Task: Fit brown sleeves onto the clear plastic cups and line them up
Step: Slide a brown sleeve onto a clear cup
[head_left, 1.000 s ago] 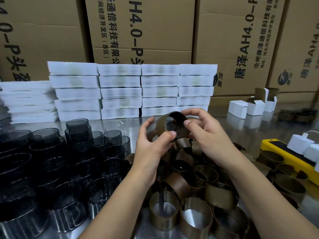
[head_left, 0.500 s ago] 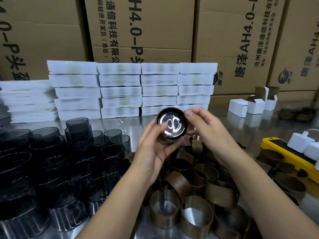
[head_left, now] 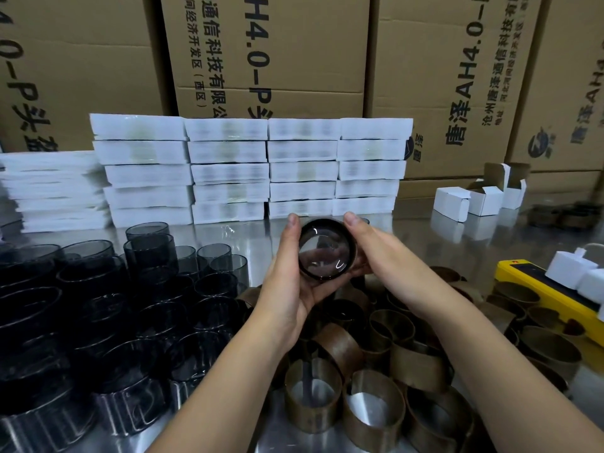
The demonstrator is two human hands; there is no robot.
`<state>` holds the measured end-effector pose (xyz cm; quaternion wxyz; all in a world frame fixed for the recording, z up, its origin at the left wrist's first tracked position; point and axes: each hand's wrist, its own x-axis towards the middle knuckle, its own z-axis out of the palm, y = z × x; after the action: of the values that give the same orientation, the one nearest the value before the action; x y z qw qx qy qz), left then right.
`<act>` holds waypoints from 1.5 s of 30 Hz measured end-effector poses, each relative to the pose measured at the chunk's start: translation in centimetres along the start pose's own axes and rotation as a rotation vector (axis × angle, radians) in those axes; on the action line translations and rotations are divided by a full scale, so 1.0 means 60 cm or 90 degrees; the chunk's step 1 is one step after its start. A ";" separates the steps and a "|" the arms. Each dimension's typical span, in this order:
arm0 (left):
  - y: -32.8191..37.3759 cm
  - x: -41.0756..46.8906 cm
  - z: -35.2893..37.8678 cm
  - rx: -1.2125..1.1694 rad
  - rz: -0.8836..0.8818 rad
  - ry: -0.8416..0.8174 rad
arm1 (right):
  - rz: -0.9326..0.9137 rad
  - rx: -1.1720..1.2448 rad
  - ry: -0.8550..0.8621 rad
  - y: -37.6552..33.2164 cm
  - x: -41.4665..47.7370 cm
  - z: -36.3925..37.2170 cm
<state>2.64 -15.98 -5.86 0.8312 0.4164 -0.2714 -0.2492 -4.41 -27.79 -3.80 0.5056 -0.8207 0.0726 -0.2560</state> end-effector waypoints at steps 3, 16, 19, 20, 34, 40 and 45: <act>0.000 0.000 0.001 0.037 -0.012 0.004 | 0.005 -0.026 0.017 -0.002 -0.002 -0.001; 0.000 0.003 0.005 0.082 0.005 0.035 | 0.025 0.146 0.031 -0.013 -0.008 0.005; 0.000 0.003 0.006 0.083 0.008 0.040 | 0.024 0.192 0.026 -0.013 -0.008 0.005; 0.000 0.002 0.006 0.081 0.011 0.040 | 0.021 0.198 0.027 -0.013 -0.008 0.006; -0.003 0.004 0.004 0.067 0.071 0.043 | -0.014 0.233 0.049 -0.006 -0.004 0.008; 0.003 0.006 0.005 0.024 0.102 0.171 | 0.025 0.175 -0.035 -0.045 0.021 0.002; 0.020 0.010 -0.010 0.035 0.101 0.290 | -0.019 0.016 0.101 -0.063 0.101 -0.032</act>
<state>3.71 -15.41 -5.01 0.8764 0.4614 -0.1156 -0.0755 -0.68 -29.80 2.26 0.5048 -0.7924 0.0968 -0.3284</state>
